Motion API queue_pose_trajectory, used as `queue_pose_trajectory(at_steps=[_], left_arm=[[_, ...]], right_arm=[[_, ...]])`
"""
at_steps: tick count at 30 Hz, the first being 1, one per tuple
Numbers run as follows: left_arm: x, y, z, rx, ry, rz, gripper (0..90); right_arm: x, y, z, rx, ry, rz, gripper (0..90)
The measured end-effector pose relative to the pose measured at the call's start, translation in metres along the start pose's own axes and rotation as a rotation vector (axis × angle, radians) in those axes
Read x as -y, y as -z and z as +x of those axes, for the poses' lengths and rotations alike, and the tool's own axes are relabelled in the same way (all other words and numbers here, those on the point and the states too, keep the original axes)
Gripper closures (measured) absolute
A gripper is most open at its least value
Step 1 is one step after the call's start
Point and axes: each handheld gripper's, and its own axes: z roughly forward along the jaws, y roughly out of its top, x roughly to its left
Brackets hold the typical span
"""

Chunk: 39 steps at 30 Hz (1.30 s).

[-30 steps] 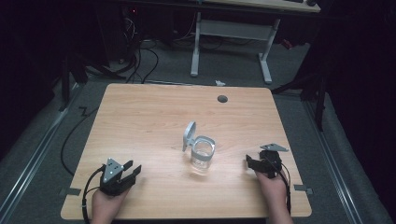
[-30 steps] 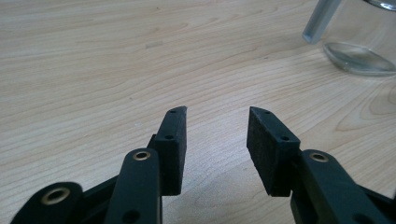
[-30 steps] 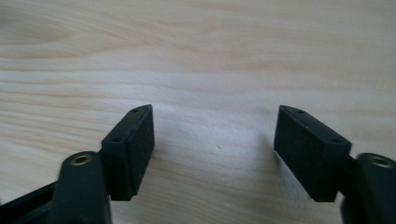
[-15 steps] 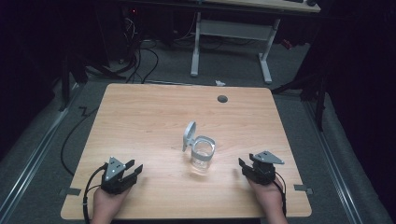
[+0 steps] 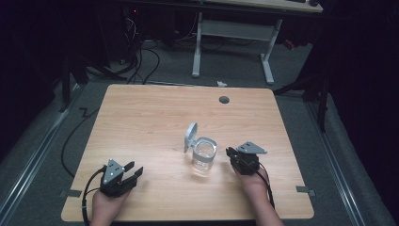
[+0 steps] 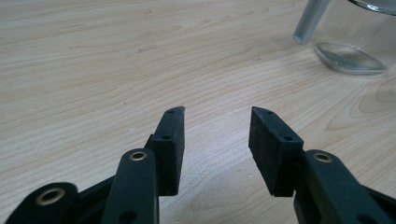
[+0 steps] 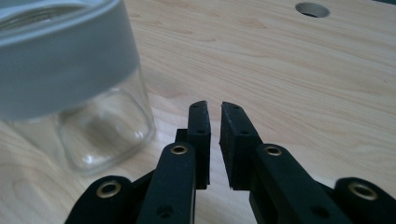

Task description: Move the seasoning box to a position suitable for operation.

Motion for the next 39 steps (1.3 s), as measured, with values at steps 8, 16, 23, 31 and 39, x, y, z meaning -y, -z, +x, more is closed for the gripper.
queue_pose_trajectory(at_steps=[8,16,23,31,39], left_arm=[[0.003,-0.002,-0.001,-0.003,0.001,0.001,54.1],[0.001,-0.002,-0.001,0.002,0.01,-0.004,51.9],[0.0,-0.001,0.0,0.002,0.02,-0.006,51.8],[0.0,-0.001,0.0,0.004,0.028,-0.007,51.2],[-0.001,-0.001,0.0,0.006,0.027,-0.009,51.5]], right_arm=[[-0.015,-0.019,0.006,-0.031,0.027,-0.013,90.0],[-0.02,-0.027,0.009,-0.041,0.035,-0.027,89.8],[-0.021,-0.029,0.01,-0.056,0.04,-0.033,89.8],[-0.021,-0.027,0.013,-0.076,0.049,-0.036,89.9],[-0.021,-0.023,0.014,-0.08,0.059,-0.041,89.9]])
